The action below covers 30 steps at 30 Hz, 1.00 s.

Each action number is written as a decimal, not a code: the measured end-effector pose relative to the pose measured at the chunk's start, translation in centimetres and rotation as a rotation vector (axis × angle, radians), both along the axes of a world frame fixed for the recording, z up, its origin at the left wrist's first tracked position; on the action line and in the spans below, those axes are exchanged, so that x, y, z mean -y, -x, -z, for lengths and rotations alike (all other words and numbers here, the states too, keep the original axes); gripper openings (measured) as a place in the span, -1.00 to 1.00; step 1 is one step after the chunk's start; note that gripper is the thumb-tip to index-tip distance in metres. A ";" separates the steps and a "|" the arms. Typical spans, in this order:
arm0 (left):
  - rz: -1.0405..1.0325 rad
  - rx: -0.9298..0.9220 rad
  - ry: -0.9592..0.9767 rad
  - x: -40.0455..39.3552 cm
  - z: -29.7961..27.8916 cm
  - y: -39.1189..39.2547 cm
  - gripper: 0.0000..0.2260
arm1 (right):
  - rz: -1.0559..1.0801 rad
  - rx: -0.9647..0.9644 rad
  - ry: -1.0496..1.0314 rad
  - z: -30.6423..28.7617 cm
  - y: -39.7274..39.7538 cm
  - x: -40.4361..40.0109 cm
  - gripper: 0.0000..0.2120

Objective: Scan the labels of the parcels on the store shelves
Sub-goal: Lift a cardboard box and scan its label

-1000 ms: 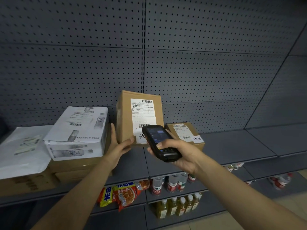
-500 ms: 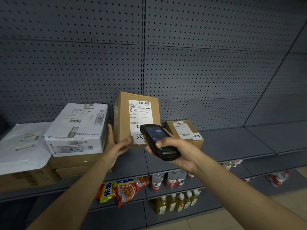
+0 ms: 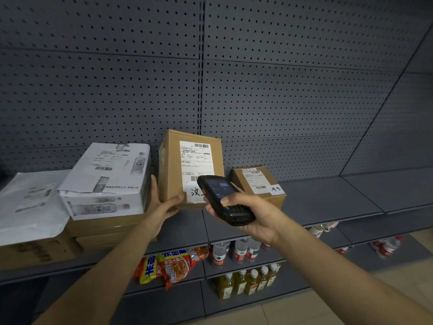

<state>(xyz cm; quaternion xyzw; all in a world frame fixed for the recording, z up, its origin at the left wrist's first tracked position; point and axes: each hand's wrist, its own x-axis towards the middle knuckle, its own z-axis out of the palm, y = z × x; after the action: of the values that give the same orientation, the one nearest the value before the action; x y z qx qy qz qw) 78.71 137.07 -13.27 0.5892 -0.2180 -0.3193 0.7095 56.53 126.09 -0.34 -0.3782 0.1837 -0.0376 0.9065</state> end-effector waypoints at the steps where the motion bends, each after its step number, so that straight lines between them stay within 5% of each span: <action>1: 0.002 -0.001 0.004 0.0 0.0 0.0 0.33 | -0.001 -0.002 -0.007 0.0 0.0 0.0 -0.36; 7: 0.001 -0.004 0.002 0.0 0.1 -0.4 0.28 | 0.017 -0.011 -0.027 0.0 0.1 -0.3 -0.52; 18: -0.021 -0.004 0.006 0.4 0.6 -1.1 0.08 | 0.069 -0.011 -0.032 0.1 0.3 -0.2 -0.46; 24: 0.015 -0.011 -0.016 0.1 0.5 -1.2 0.28 | 0.058 -0.018 -0.016 0.3 0.0 -0.3 -0.47; 30: 0.028 -0.007 -0.011 0.5 0.5 -1.0 0.25 | 0.069 -0.015 0.005 0.8 -0.2 -0.2 -0.41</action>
<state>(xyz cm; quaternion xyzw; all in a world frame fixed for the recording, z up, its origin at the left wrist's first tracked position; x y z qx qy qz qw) 79.72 136.54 -13.82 0.5889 -0.2221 -0.3326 0.7023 56.73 126.32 -1.09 -0.3743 0.2033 -0.0665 0.9023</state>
